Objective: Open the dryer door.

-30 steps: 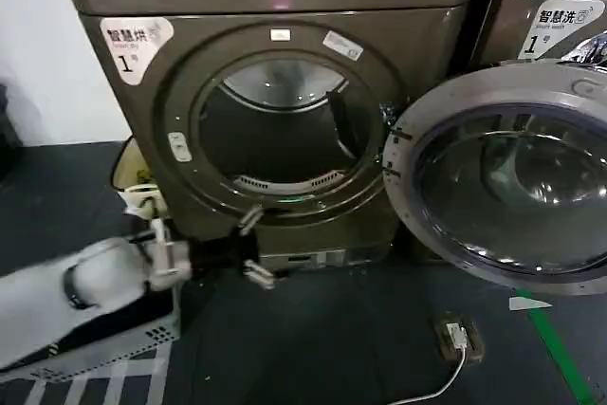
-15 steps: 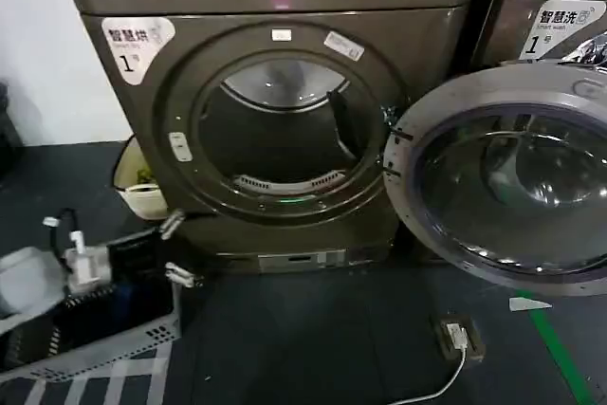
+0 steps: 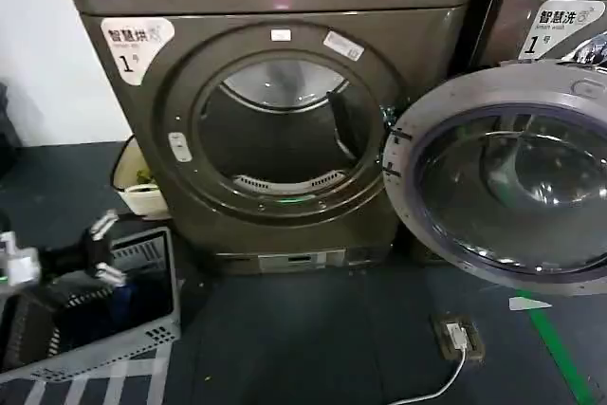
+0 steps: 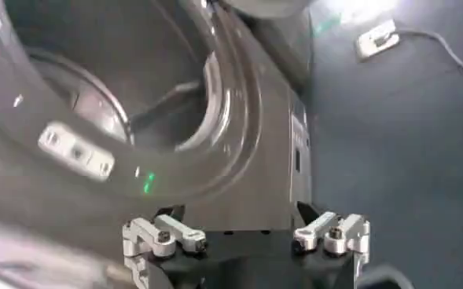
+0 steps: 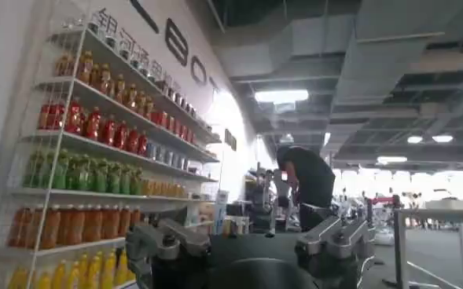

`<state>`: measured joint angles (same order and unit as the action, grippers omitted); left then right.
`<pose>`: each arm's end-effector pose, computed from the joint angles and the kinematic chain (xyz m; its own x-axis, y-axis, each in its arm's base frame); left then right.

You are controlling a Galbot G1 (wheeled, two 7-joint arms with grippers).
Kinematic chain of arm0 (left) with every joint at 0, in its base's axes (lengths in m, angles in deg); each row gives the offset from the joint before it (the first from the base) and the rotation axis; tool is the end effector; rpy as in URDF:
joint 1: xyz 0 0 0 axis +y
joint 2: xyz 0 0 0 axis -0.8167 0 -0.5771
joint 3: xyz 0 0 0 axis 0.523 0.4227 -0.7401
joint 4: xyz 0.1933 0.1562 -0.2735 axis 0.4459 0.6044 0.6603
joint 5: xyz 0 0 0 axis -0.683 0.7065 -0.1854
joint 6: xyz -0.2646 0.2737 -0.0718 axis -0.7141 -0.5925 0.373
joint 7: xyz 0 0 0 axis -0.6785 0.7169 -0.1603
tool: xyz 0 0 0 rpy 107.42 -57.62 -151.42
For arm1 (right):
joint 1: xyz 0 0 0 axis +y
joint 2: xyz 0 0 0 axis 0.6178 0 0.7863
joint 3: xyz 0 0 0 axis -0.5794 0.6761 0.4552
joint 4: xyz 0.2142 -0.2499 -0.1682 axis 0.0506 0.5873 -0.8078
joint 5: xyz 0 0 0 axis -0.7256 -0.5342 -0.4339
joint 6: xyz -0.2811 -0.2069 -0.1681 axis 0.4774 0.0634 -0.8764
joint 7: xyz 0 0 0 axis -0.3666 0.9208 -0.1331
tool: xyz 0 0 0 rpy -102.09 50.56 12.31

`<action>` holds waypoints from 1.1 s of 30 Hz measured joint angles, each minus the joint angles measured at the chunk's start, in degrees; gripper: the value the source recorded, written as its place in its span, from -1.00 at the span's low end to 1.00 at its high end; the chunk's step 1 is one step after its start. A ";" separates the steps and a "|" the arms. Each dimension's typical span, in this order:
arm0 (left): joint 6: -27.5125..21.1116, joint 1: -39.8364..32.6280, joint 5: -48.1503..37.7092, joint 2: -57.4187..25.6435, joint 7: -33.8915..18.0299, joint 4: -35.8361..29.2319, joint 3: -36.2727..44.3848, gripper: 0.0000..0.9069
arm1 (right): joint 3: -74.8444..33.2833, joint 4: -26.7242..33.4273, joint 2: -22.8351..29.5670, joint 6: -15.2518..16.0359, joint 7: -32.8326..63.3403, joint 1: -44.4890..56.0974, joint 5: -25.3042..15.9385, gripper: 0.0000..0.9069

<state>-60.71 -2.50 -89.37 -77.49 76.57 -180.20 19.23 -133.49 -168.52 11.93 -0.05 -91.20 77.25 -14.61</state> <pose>0.2856 0.4069 -0.1266 -0.6480 0.4360 0.6245 0.7434 0.1834 0.6432 -0.0999 -0.5312 -0.1109 -0.3090 0.9045 -0.2940 0.9505 0.3047 -0.0613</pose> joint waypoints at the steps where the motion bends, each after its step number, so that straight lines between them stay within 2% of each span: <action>1: 0.12 0.62 0.09 -0.49 0.01 0.00 -0.18 1.00 | 0.04 0.02 0.00 0.00 -0.03 -0.08 -0.01 1.00; 12: 2.12 4.75 2.24 -4.02 0.03 2.25 -0.62 1.00 | 0.62 0.83 -0.35 -0.09 -0.14 -0.94 -0.28 1.00; 33: 3.31 6.69 3.23 -2.01 2.62 10.64 -0.63 1.00 | -0.14 1.04 -0.76 -0.05 -0.15 -0.26 -0.04 1.00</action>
<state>-57.40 4.18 -86.14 -79.50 79.19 -169.56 18.60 -133.62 -167.48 11.18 -0.10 -91.35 76.99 -14.65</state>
